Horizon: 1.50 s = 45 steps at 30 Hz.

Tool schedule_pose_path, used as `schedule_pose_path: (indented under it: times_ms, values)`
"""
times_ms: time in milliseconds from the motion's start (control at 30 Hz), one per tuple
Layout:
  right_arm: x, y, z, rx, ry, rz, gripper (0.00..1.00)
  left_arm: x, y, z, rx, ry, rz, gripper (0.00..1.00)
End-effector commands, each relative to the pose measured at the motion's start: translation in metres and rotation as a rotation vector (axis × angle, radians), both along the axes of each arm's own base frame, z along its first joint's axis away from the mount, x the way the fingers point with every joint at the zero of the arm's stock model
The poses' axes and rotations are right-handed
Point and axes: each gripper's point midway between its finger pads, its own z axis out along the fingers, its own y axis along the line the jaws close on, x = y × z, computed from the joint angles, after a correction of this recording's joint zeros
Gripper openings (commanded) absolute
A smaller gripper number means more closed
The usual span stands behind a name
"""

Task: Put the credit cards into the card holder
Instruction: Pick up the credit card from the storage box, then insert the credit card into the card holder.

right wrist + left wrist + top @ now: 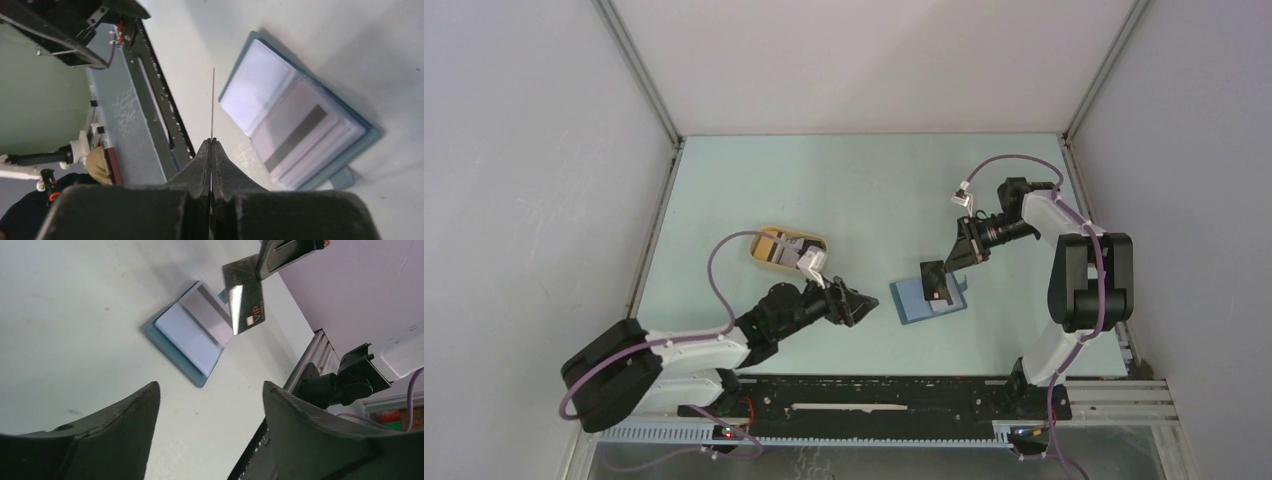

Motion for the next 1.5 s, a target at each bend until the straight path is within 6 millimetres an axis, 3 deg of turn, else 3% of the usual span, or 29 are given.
schedule_pose_path:
  times_ms: [0, 133, 333, 600, 1067, 1467]
  values:
    - [0.014, -0.012, -0.009, -0.097, -0.045, -0.049, 0.00, 0.017, -0.034, 0.046, -0.082, -0.093, -0.020, 0.75]
    - [0.015, -0.012, -0.011, -0.102, -0.040, -0.051, 0.00, 0.024, -0.054, 0.028, -0.026, -0.054, -0.038, 0.62]
    - [0.015, -0.013, -0.015, -0.110, -0.040, -0.050, 0.00, 0.029, -0.079, 0.002, 0.075, -0.044, -0.056, 0.57]
    - [0.018, -0.016, -0.029, -0.131, -0.013, -0.048, 0.00, 0.035, -0.088, -0.008, 0.201, -0.135, -0.028, 0.56]
    - [0.028, -0.020, -0.042, -0.185, 0.009, -0.097, 0.00, 0.046, -0.108, -0.030, 0.256, -0.137, -0.050, 0.34]
    - [0.026, -0.020, -0.050, -0.195, 0.038, -0.093, 0.00, 0.041, -0.122, -0.058, 0.287, -0.061, -0.099, 0.26]
